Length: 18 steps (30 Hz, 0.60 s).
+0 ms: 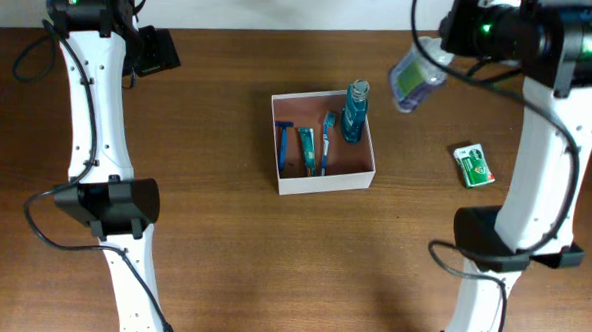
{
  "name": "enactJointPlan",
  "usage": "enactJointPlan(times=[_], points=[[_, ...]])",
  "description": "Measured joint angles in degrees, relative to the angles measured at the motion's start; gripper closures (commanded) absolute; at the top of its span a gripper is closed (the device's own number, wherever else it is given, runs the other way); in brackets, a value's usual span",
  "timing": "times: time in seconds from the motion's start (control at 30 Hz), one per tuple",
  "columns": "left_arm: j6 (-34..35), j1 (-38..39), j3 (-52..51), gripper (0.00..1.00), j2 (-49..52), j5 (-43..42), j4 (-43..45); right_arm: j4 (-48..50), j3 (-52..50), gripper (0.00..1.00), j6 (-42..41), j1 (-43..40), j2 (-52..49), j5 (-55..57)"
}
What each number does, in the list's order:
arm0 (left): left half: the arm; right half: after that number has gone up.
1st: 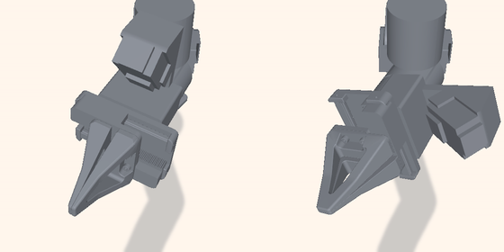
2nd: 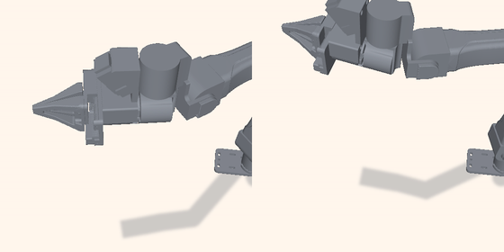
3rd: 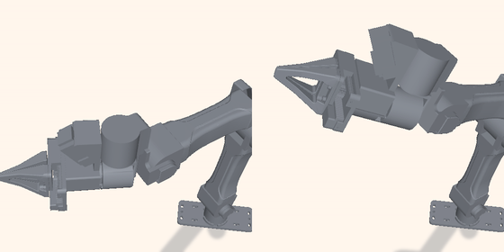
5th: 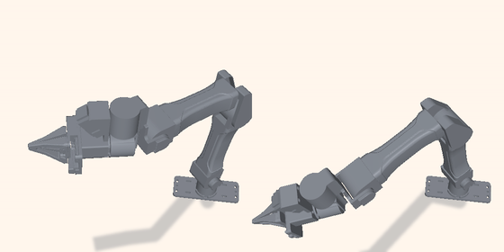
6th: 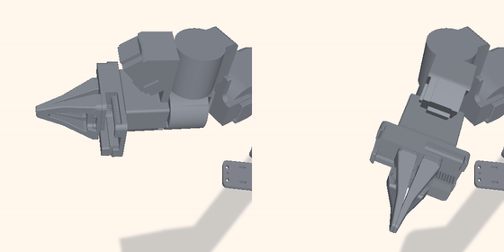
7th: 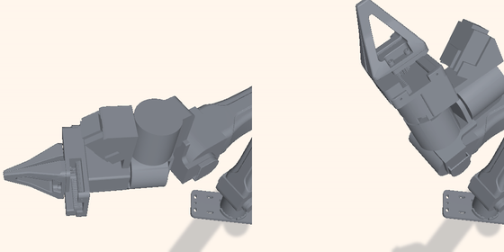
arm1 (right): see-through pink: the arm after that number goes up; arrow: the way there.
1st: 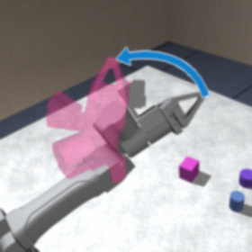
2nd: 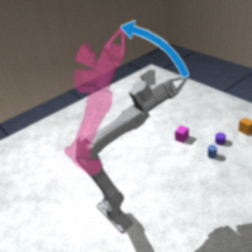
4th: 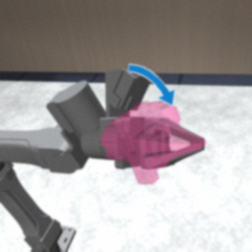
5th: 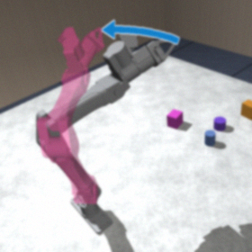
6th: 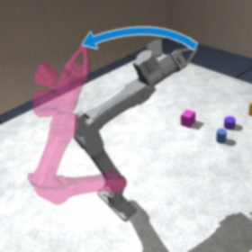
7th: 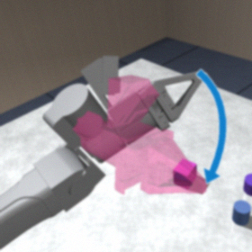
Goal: Pack container
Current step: 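Lift the pump bottle and carry it over the box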
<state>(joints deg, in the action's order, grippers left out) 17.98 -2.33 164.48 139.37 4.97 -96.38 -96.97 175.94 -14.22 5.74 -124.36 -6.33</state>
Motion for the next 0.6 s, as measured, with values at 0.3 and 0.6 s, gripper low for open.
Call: enactJointPlan(times=[0.3,0.6], points=[[0.0,0.0,0.0,0.00,0.0,0.0,0.0,0.0,-10.5,0.76,0.6,5.9,6.3,2.2],[0.0,0.0,0.0,0.01,0.0,0.0,0.0,0.0,-22.8,0.76,0.8,10.3,7.1,4.2]])
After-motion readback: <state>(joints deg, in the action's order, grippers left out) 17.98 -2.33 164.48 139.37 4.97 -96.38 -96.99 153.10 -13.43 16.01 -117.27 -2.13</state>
